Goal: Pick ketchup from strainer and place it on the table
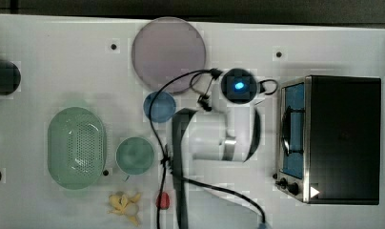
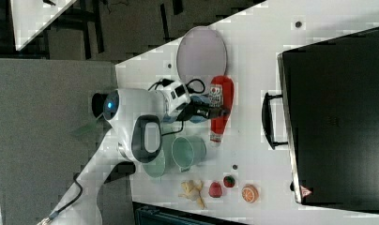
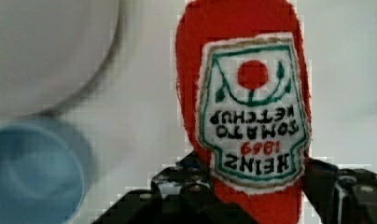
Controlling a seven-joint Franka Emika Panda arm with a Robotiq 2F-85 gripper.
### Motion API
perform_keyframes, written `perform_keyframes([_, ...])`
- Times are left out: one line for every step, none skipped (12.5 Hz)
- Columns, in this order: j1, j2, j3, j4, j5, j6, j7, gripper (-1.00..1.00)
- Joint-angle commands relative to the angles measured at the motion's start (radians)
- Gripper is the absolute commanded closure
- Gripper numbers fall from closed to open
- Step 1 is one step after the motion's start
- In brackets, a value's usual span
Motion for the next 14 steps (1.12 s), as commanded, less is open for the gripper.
perform_keyframes([0.034, 0.004, 0.014, -0.059, -0.002, 0.080, -0.038, -0.16])
perform_keyframes([0.034, 0.028, 0.014, -0.067, -0.002, 0.105, -0.038, -0.16])
perform_keyframes([0.034, 0.056, 0.014, -0.067, -0.002, 0.122, -0.038, -0.16])
perform_keyframes([0.034, 0.085, 0.014, -0.067, -0.002, 0.140, -0.038, -0.16])
perform_keyframes([0.034, 0.112, 0.014, -0.066, -0.002, 0.162, -0.038, -0.24])
perform_keyframes([0.034, 0.134, 0.014, -0.065, -0.002, 0.195, -0.038, -0.43])
perform_keyframes([0.034, 0.141, 0.013, -0.063, -0.002, 0.227, -0.038, -0.65])
perform_keyframes([0.034, 0.132, 0.014, -0.062, -0.002, 0.233, -0.038, -0.87])
perform_keyframes([0.034, 0.109, 0.015, -0.057, -0.002, 0.223, -0.038, -1.00])
perform_keyframes([0.034, 0.077, 0.015, -0.045, -0.001, 0.198, -0.038, -1.00])
perform_keyframes([0.034, 0.041, 0.015, -0.024, 0.000, 0.163, -0.038, -1.00])
perform_keyframes([0.034, 0.003, 0.015, 0.002, 0.000, 0.116, -0.037, -1.00])
perform_keyframes([0.034, -0.035, 0.015, 0.038, 0.000, 0.061, -0.036, -1.00])
perform_keyframes([0.034, -0.067, 0.014, 0.084, 0.001, 0.001, -0.029, -1.00])
